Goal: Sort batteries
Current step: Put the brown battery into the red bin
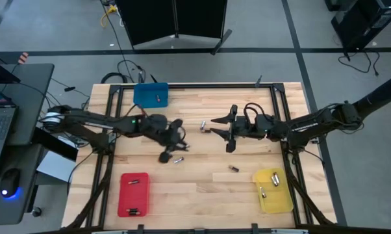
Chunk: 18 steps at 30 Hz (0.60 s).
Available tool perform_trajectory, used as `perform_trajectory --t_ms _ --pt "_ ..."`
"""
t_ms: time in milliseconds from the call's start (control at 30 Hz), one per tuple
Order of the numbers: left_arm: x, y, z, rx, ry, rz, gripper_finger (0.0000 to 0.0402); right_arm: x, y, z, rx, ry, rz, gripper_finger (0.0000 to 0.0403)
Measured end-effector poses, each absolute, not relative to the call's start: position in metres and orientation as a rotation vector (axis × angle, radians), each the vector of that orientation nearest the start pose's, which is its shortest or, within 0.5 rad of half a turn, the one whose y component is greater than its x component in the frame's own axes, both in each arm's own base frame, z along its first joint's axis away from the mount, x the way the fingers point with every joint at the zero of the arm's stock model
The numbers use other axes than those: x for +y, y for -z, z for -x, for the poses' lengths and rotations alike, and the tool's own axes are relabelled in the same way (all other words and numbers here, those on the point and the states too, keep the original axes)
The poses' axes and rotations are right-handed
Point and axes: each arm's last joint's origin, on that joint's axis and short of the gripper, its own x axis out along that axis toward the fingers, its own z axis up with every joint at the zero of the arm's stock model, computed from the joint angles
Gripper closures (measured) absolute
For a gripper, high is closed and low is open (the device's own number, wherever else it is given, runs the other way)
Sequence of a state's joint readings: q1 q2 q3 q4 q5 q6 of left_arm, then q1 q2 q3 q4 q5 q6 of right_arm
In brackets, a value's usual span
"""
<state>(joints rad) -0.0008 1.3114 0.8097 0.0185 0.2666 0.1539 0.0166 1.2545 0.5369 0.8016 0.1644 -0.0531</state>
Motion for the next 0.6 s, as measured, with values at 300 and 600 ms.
perform_trajectory --t_ms 300,600 --pt "-0.064 -0.239 -0.233 0.842 0.263 0.056 0.0347 -0.019 -0.232 -0.258 0.063 0.218 0.059 0.0271" --pt "-0.131 -0.228 -0.191 1.08 0.172 0.356 0.0347 -0.037 -0.228 -0.256 0.112 0.263 0.087 0.0368"
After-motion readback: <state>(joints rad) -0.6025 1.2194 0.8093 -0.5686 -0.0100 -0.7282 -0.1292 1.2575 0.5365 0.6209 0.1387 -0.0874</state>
